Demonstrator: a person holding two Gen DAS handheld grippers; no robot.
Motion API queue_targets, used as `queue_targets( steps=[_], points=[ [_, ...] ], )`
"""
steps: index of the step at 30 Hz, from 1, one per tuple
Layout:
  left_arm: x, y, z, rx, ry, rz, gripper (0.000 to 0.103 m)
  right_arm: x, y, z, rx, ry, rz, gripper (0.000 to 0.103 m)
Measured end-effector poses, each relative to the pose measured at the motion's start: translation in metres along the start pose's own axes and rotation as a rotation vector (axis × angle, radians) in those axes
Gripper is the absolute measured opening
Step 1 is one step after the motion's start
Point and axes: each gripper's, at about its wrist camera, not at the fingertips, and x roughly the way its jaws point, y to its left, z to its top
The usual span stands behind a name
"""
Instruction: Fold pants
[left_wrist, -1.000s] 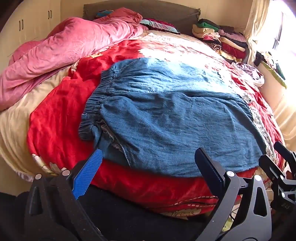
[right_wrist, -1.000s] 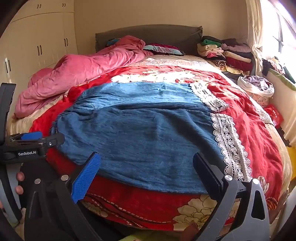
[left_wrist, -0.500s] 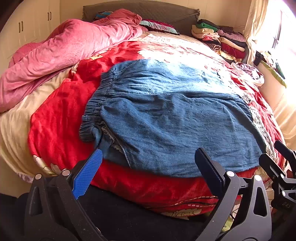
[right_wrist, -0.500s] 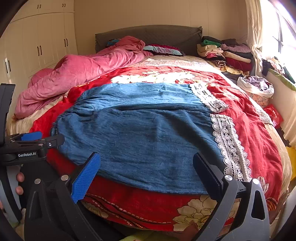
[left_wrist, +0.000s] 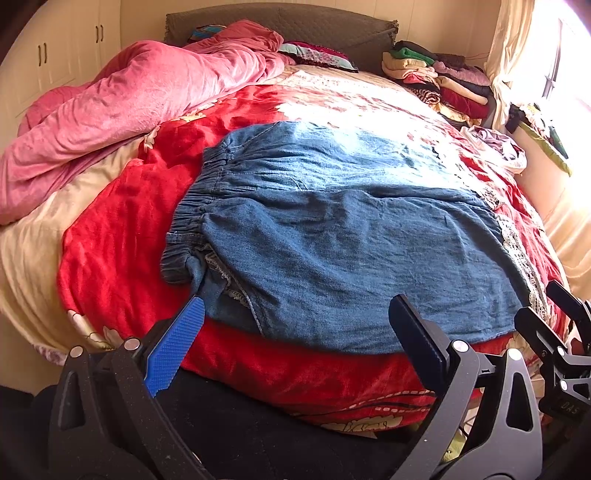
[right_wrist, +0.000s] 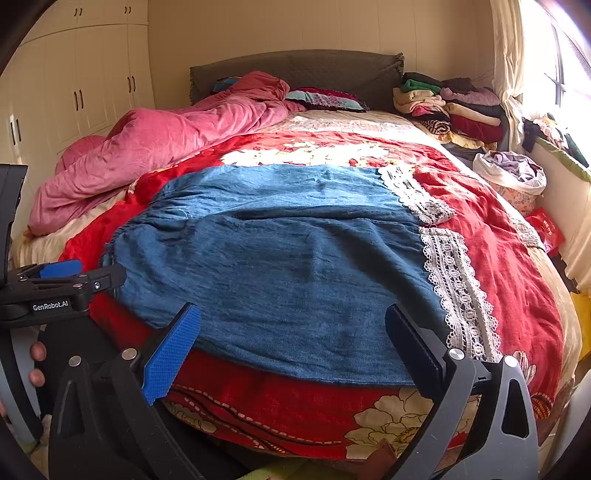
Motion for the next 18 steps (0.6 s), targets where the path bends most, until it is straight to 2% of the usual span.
queue_targets(
  steps=[18],
  points=[
    [0.0012, 0.0021, -0.002, -0.004, 0.0, 0.001, 0.094, 0.002, 0.0016, 0.0004, -0.002, 0.003, 0.001, 0.099]
  ],
)
